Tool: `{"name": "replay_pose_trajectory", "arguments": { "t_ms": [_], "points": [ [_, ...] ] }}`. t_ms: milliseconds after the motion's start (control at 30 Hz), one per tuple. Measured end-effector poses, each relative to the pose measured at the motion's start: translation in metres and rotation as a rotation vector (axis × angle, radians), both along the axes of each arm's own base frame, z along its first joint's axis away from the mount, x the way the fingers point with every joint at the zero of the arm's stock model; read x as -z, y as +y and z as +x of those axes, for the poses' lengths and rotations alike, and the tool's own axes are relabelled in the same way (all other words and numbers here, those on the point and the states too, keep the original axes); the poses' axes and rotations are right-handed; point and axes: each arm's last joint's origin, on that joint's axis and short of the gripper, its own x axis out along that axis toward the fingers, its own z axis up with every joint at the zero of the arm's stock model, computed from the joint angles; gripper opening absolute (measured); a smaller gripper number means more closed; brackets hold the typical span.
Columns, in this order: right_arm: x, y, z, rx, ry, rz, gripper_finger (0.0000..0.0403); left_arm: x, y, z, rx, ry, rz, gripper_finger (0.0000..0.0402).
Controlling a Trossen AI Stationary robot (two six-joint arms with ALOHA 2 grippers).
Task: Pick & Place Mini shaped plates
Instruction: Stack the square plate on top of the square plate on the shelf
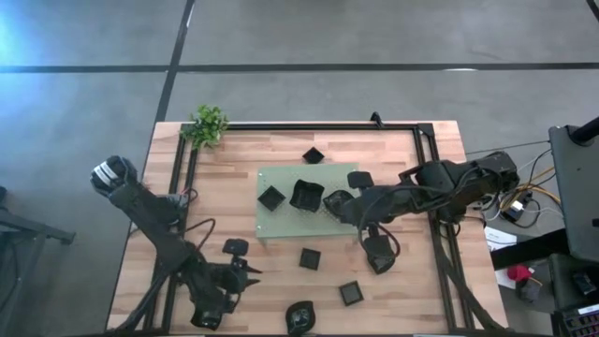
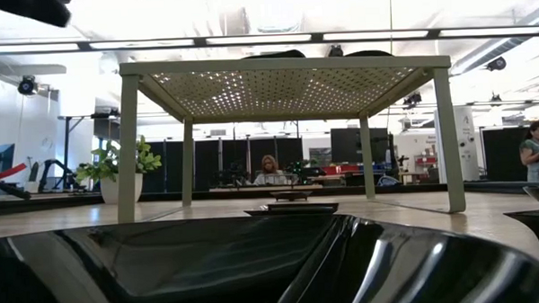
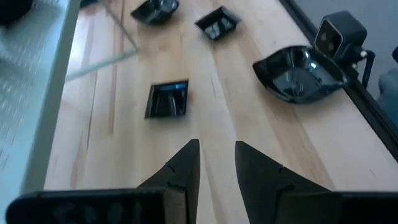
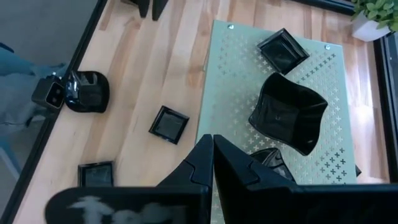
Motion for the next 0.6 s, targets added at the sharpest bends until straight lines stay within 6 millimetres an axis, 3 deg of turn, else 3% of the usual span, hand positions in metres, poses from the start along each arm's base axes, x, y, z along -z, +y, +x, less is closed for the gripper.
{"name": "replay_pose_trajectory", "arguments": {
  "t_ms": [600],
  "points": [
    [-0.007, -0.003, -0.008, -0.002, -0.026, 0.008, 0.0008, 0.044, 0.002, 0.067, 0.009, 0.050, 0.222, 0.0097]
  ]
}}
